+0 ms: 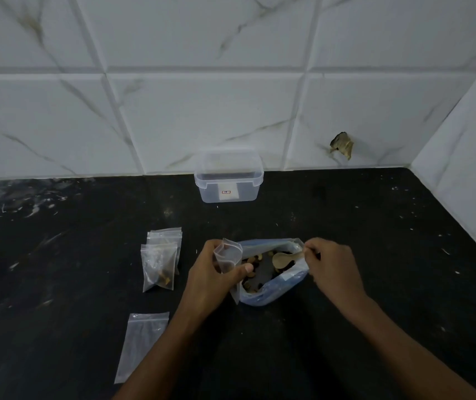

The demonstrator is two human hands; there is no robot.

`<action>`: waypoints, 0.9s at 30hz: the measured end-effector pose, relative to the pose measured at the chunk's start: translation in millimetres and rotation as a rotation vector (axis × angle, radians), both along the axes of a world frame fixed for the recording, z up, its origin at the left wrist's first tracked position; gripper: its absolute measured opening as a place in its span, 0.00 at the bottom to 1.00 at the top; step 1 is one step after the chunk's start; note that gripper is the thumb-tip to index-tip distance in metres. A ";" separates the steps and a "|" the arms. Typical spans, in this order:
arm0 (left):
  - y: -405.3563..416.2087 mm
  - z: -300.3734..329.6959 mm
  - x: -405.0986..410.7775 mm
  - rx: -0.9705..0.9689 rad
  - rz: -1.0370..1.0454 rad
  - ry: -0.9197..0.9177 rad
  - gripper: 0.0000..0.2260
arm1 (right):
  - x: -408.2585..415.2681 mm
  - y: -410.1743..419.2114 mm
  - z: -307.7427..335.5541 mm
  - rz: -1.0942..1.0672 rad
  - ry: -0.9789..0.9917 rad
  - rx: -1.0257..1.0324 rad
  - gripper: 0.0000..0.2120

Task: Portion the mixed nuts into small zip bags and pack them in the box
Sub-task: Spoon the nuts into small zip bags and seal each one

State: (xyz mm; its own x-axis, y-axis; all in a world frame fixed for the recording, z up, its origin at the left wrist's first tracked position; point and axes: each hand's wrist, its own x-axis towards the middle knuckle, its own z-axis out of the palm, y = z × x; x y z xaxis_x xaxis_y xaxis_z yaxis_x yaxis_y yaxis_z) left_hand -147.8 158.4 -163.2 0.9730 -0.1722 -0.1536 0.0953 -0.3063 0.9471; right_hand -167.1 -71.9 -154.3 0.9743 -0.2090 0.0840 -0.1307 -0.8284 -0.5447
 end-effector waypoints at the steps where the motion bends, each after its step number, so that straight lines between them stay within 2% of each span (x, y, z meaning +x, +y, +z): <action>1: 0.4 -1.2 -0.6 0.001 -0.008 0.020 0.19 | 1.7 2.1 -6.9 -0.001 0.003 -0.004 0.06; 7: -2.4 -7.4 1.7 -0.022 -0.016 0.081 0.17 | 7.3 25.0 -28.7 0.024 0.113 0.127 0.07; 12: -2.0 -11.4 4.3 -0.035 -0.017 0.082 0.18 | 8.6 39.4 -34.3 -0.099 0.234 0.402 0.08; 18: 1.9 -12.8 4.2 -0.007 -0.022 0.076 0.19 | 10.9 20.0 -23.5 -0.197 0.314 0.535 0.08; 22: -1.4 -10.3 3.5 0.057 0.009 -0.034 0.21 | 8.6 0.8 -8.5 -0.264 0.348 0.687 0.07; 27: -11.1 -3.5 9.5 0.138 0.010 -0.141 0.25 | 8.5 -12.8 37.9 -0.278 0.241 0.770 0.07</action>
State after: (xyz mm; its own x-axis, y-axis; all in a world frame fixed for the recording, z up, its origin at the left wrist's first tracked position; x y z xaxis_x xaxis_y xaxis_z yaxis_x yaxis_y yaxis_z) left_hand -138.3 147.2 -166.7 0.9881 -0.1496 -0.0371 -0.0318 -0.4337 0.9005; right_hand -158.7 -84.7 -116.4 0.8519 -0.3570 -0.3830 -0.4595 -0.1588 -0.8739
